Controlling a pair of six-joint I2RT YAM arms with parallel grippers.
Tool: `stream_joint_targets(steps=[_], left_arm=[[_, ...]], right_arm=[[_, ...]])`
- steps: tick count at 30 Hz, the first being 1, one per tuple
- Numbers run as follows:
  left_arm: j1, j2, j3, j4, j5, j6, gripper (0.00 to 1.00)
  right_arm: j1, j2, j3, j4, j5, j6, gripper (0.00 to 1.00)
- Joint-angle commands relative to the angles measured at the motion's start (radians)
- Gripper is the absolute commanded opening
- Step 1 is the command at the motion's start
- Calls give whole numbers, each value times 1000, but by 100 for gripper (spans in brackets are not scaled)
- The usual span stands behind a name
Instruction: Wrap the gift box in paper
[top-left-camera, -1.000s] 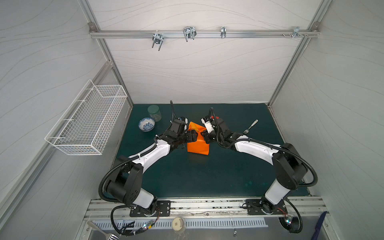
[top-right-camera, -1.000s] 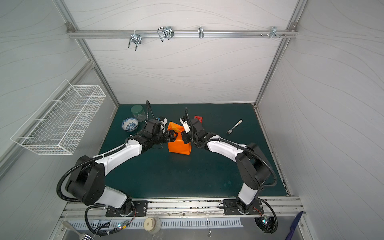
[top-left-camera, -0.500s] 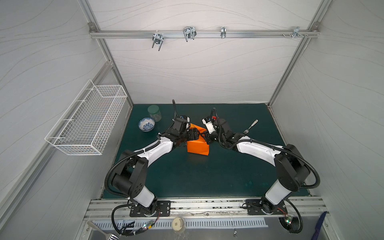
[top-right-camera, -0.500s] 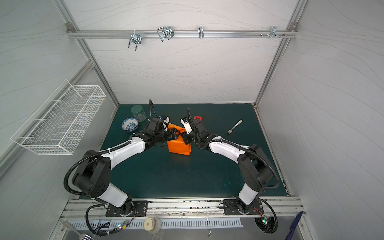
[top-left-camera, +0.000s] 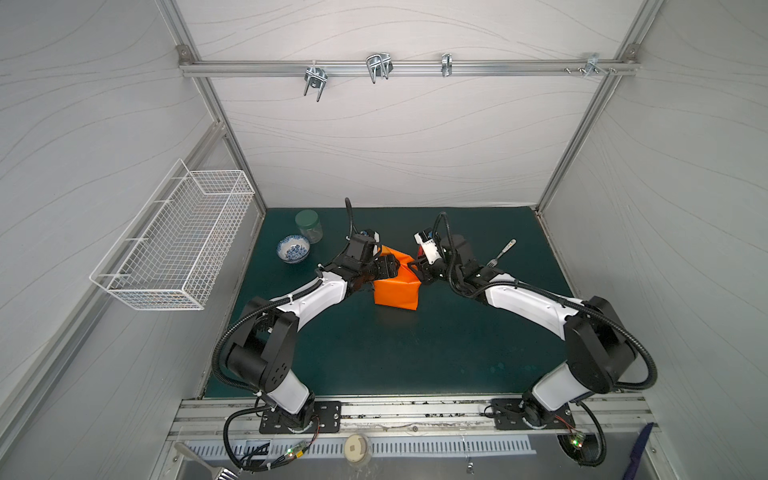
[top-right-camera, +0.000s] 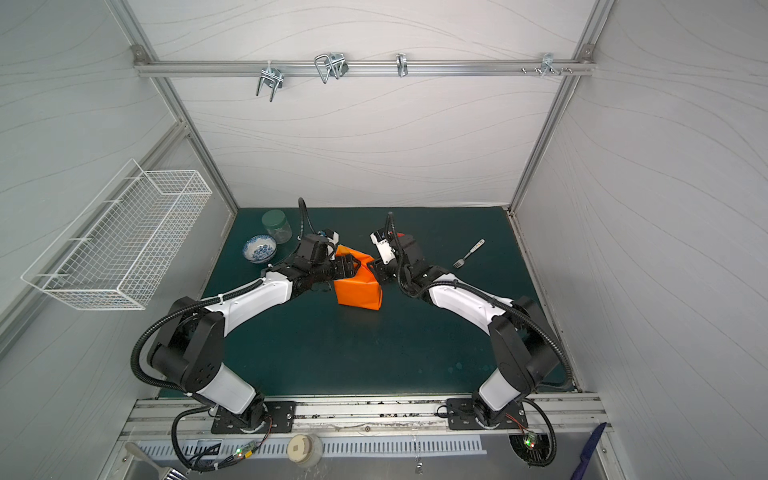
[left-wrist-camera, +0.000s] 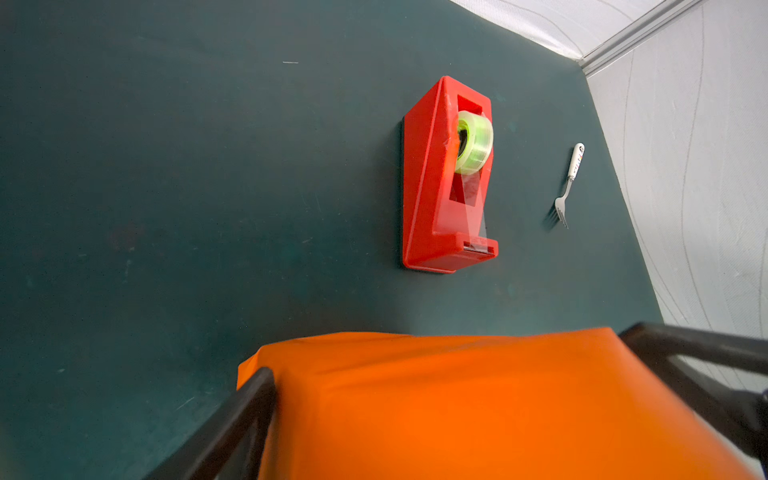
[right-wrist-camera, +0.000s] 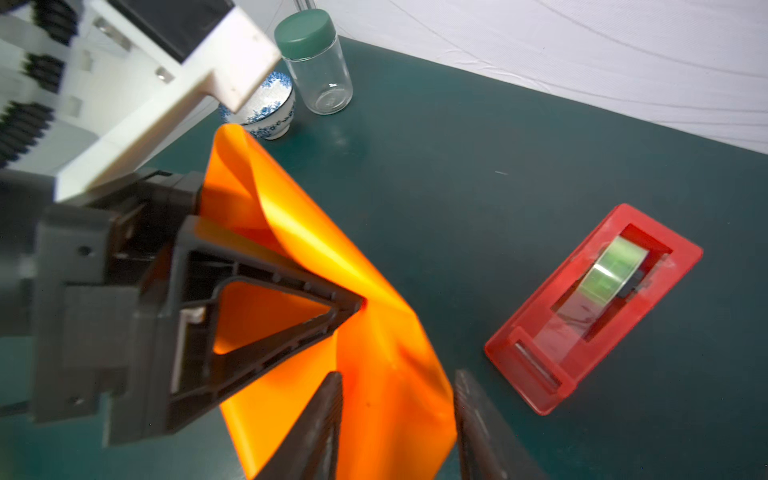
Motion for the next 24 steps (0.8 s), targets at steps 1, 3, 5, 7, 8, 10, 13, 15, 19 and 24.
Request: stream_joint_targets(steps=[1,3,5,7,8,10,13,15,19,24], left_arm=[[-2,8,44,20,-8,-8,81],[-2,5,41,18,-6,-7,81],[-2,3,40,15,-5,-5,81],[-2,0,37,11,-6,-4,81],[-2,-3,36,9,-6,-4,81],[-2,-11,37,6,-5,-5,81],[-2,-32,29,8,-5,-8,81],[-2,-52,22,10,-4,-13,81],[-2,-77,12,23,5,-25,81],[-5,-39,30,13,25,-22,81]], right_arm=[[-15,44,44,17,-23,-46,48],[-21,74,68,11,-53,-51,48],[-24,99,85,8,-72,-54,48],[-26,121,100,3,-79,-59,47],[-26,131,104,-2,-78,-61,47],[-30,136,94,0,-79,-60,47],[-31,122,44,38,-82,-54,48],[-33,113,13,60,-89,-44,49],[-33,106,-16,80,-107,-29,50],[-32,101,-28,90,-114,-21,52]])
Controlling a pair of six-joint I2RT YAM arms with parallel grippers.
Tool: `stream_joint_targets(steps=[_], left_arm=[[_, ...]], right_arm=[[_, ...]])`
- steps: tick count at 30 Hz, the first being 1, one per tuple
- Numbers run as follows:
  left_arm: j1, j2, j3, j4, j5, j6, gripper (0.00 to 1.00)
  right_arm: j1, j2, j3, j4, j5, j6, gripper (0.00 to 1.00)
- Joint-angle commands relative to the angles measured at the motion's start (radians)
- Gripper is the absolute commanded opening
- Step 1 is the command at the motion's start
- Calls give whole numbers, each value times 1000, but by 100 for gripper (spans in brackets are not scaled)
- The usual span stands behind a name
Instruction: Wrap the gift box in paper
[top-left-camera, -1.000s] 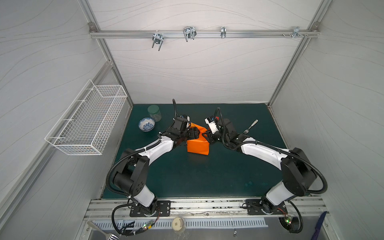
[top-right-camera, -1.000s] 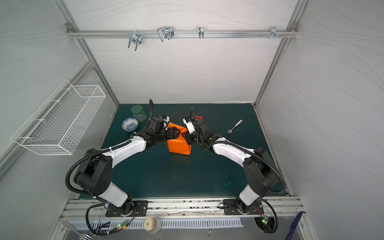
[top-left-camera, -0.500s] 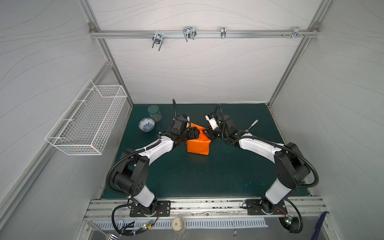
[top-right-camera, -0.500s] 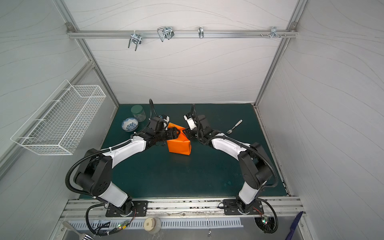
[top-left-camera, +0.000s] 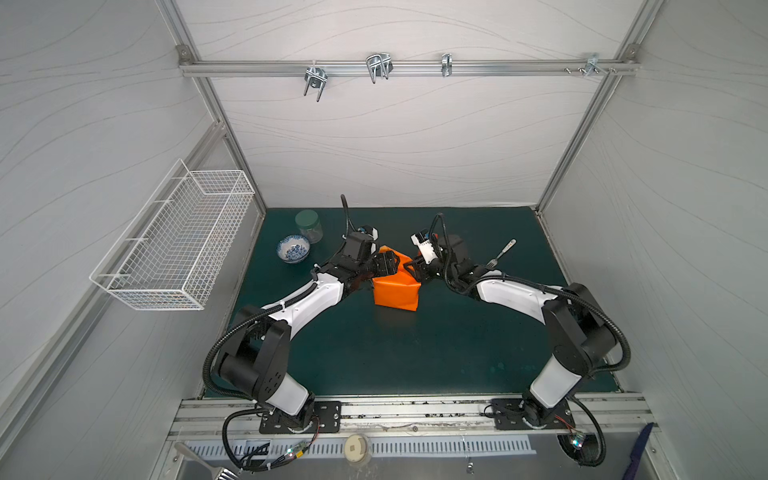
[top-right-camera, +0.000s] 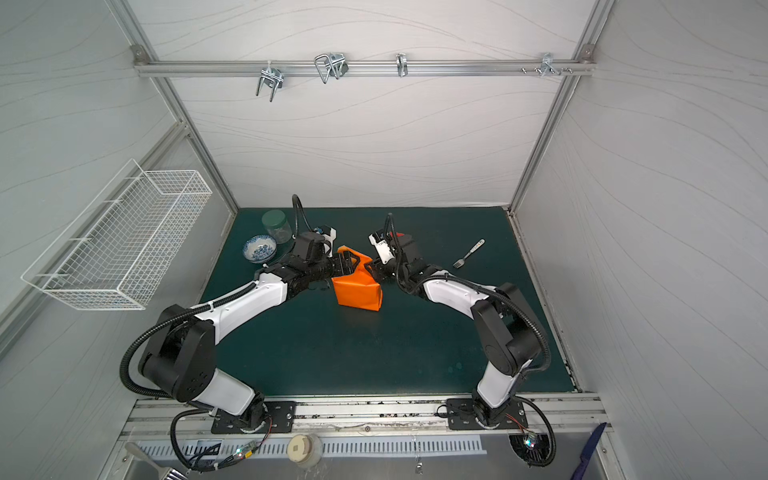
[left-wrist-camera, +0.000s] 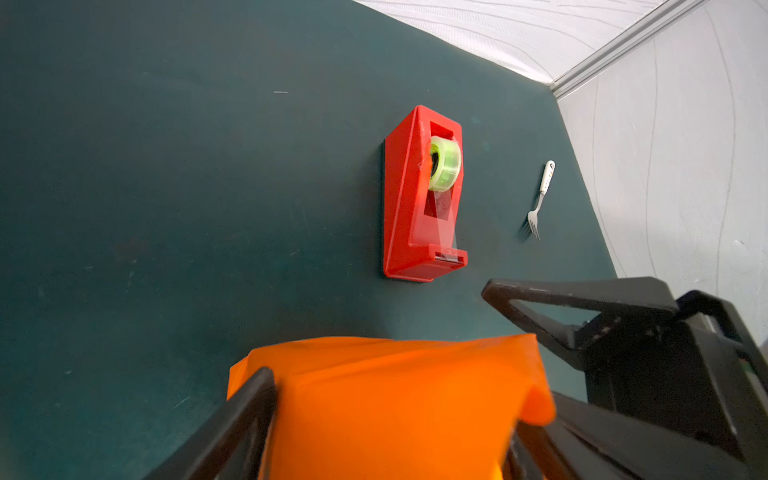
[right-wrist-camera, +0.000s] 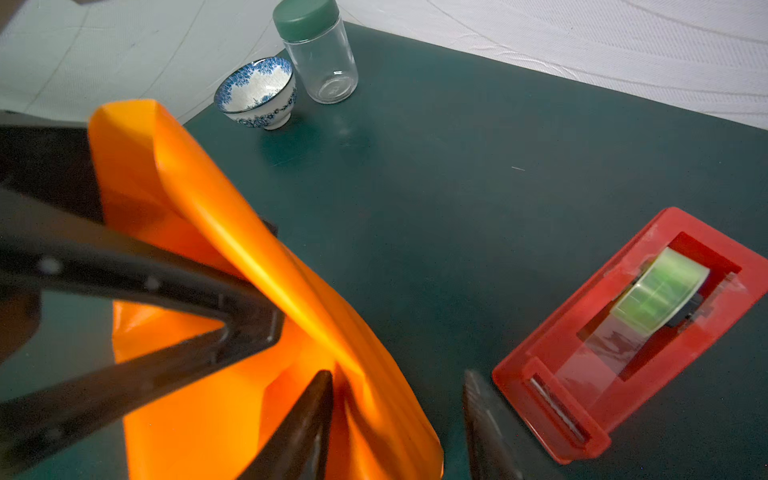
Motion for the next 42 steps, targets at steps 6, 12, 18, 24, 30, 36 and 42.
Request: stream_joint_targets(steps=[6,12,18,24,30,36,42], left_arm=[[-20,55,21,23,16,-10,81],[-20,61,-1,29,5,-11,81],[-20,62,3,21,-1,-4,81],[-19,57,1,18,-4,-1,81],[-19,57,0,13,-8,-1,81],[-19,59,-2,15,-7,-1,81],[-18,57,-5,13,-9,0,80]], right_arm=[[-7,-22,-25,-14,-36,5,53],[-47,11,34,-20,-141,-7,51],[-55,72,109,-27,-280,-49,48],[-63,103,161,-36,-343,-66,35],[-69,102,189,-37,-410,-73,16],[-74,106,209,-36,-440,-67,13],[-74,130,247,-26,-456,-51,23]])
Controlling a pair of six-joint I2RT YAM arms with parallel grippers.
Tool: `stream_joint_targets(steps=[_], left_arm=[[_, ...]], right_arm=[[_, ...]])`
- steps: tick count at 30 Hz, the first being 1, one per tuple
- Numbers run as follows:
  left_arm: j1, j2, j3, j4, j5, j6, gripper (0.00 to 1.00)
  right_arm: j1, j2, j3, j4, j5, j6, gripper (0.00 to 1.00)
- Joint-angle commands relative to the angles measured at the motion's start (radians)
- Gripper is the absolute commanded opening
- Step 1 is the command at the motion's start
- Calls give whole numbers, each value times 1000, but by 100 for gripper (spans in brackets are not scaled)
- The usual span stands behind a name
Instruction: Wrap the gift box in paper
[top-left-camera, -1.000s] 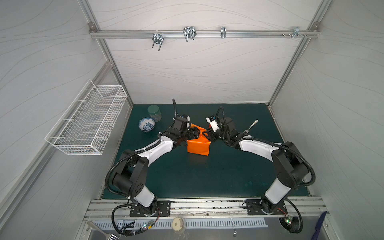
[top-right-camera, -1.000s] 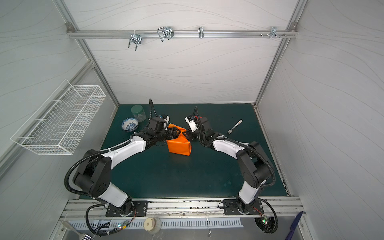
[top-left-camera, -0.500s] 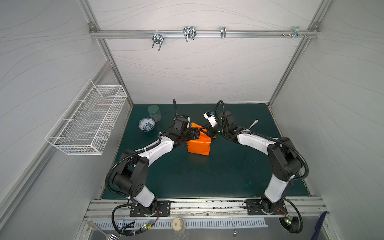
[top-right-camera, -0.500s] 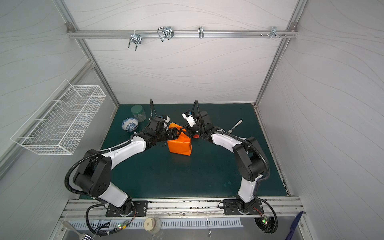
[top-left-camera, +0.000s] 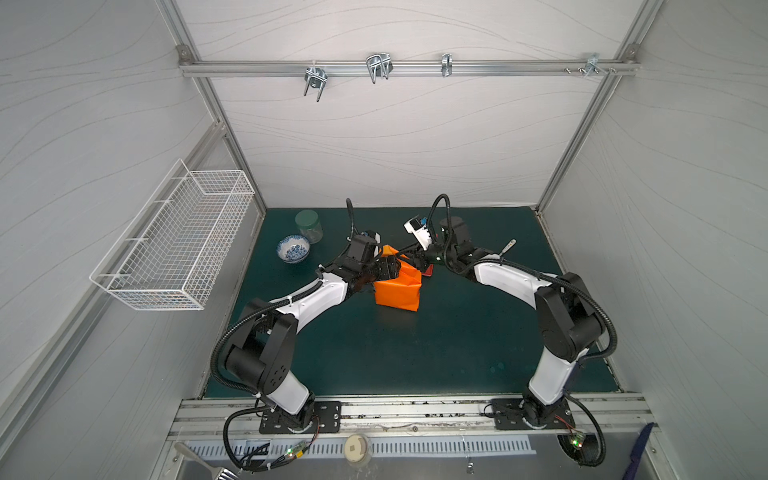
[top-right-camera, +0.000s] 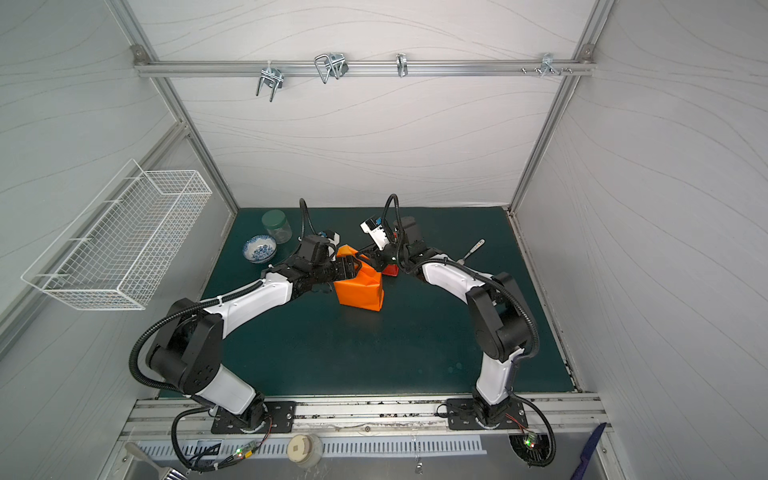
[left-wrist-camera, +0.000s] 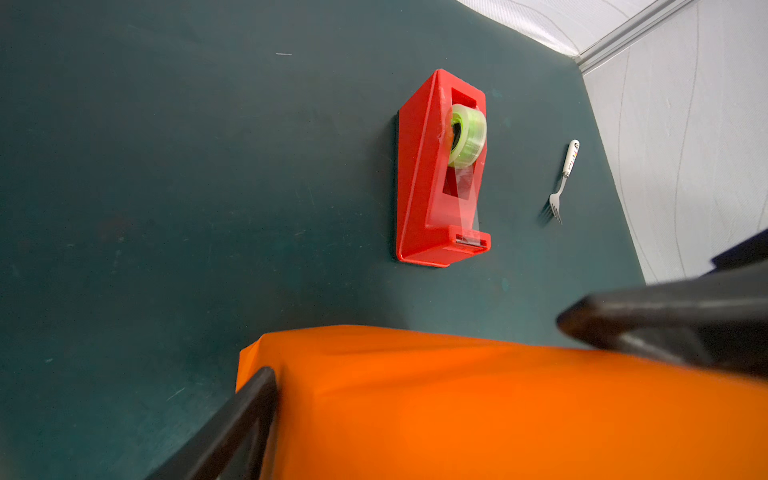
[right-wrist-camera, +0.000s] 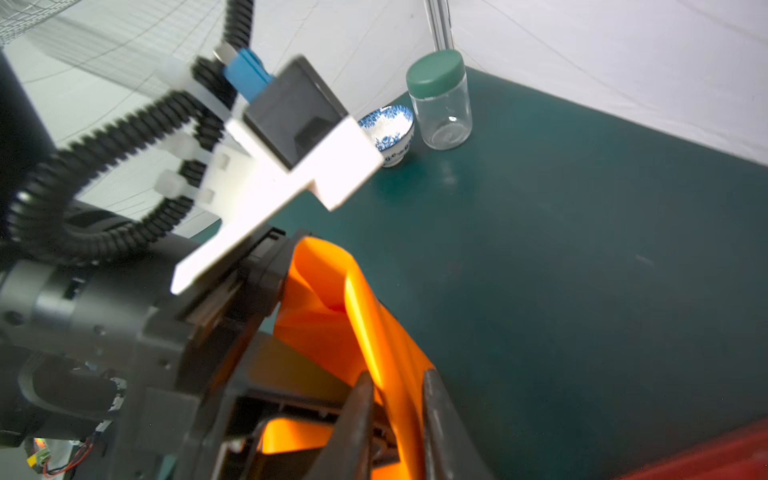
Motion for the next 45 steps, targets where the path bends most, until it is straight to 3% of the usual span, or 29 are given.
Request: stream_joint_targets(steps=[1,5,9,14,18,21,31,40,45], left_arm=[[-6,12,-2,21,-4,0,80],[-6,13,-2,19,-2,3,80],[-6,14,-1,16,-3,5,80],[-6,11,-1,17,-6,8,80],[-5,9,2,14,-5,8,80],[-6,6,5,14,-4,8,80],[-5,-43,40,-14,10,14,82],[7,-303,-45,-62,-12,42,84],[111,-443,-143,-67,-32,6,77]], right_arm=[[-3,29,36,13,-44,0,20],[-3,42,61,10,-57,6,6],[-4,46,72,22,-61,14,0],[-7,41,75,19,-49,13,0],[-21,-13,31,15,-5,23,27],[-26,-76,-51,23,35,9,34],[-31,-127,-211,63,117,18,36],[-32,-125,-253,78,148,-4,34],[-32,-122,-252,80,147,-6,32]])
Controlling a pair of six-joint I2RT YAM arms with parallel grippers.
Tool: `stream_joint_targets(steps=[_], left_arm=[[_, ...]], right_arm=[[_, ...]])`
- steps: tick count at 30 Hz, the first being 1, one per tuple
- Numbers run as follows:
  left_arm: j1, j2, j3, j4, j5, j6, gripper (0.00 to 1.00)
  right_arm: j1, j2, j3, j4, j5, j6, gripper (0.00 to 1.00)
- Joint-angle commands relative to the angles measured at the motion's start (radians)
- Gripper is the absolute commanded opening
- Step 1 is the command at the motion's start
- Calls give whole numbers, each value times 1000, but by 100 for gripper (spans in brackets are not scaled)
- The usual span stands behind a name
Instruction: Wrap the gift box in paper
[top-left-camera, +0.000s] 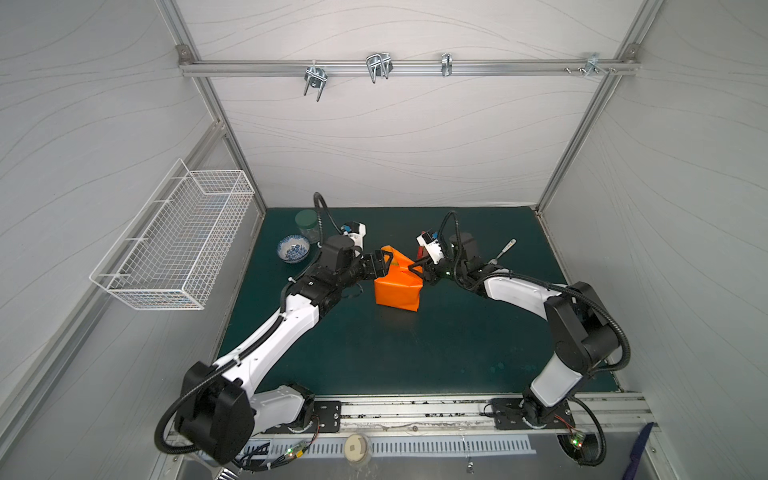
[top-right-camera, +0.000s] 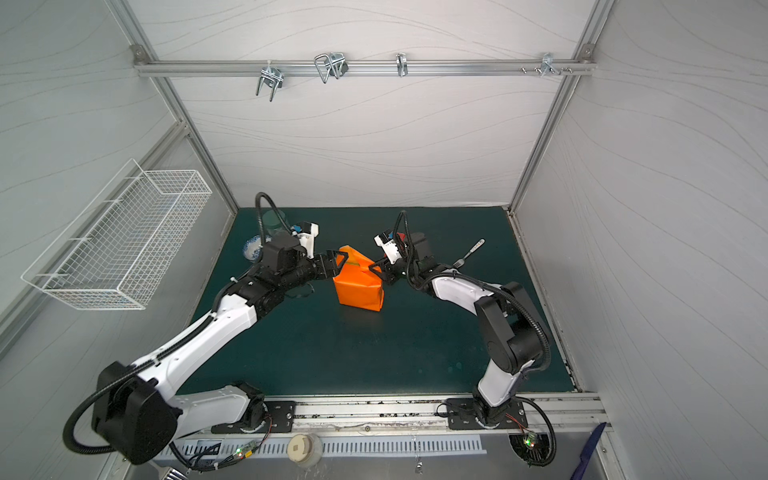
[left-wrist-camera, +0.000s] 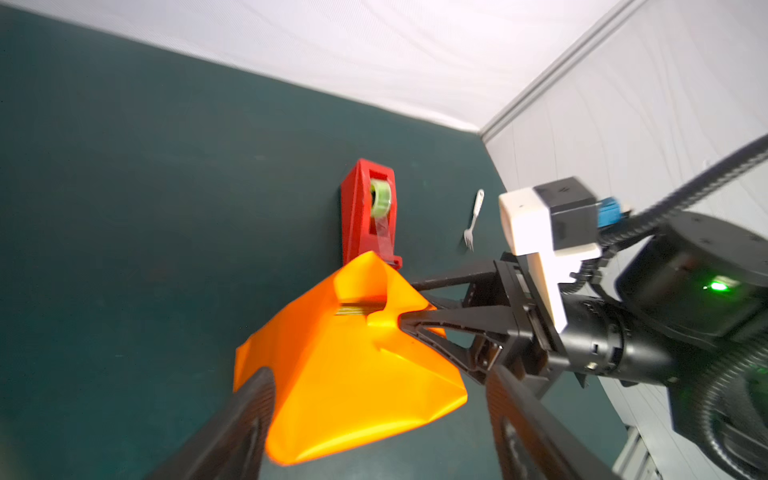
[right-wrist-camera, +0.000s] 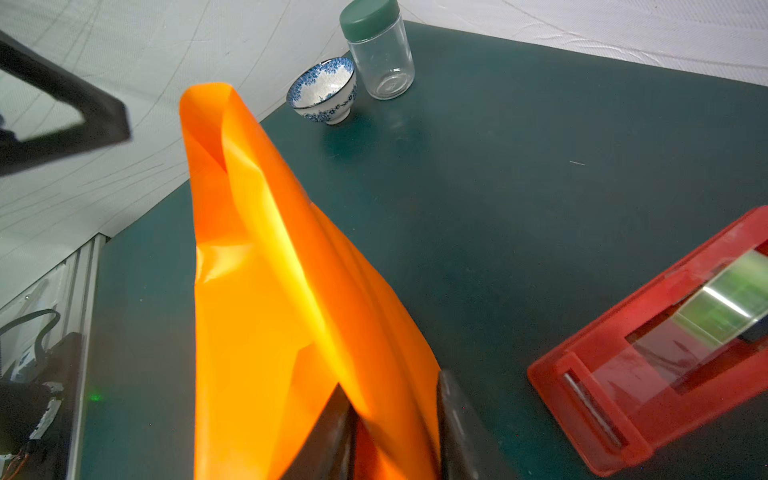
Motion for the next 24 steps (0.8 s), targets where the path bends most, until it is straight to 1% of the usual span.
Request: stream_joint_targets(steps=[1,3,7,10,13,17,24], left_arm=[[69,-34,-50,-8,-44,-13,73],[87,-18,-39,-22,-50,8,65],[90,79,23,-48,-33,45,47],[90,150,67,-45,-9,54,39],[89,199,98,-43,37,63,34],[80,216,70,4,90,41,32],[32,254,55,26,85,39,30]], right_arm=[[-5,-7,-4,18,2,-23,32],[-5,-4,-4,19,-4,-20,32],[-6,-2,-5,20,-4,-18,32],[-5,-2,-5,20,-4,-18,31],[-5,-1,-2,14,-8,-18,31],[-5,1,-1,15,-7,-19,30],[-6,1,4,16,-10,-15,30]])
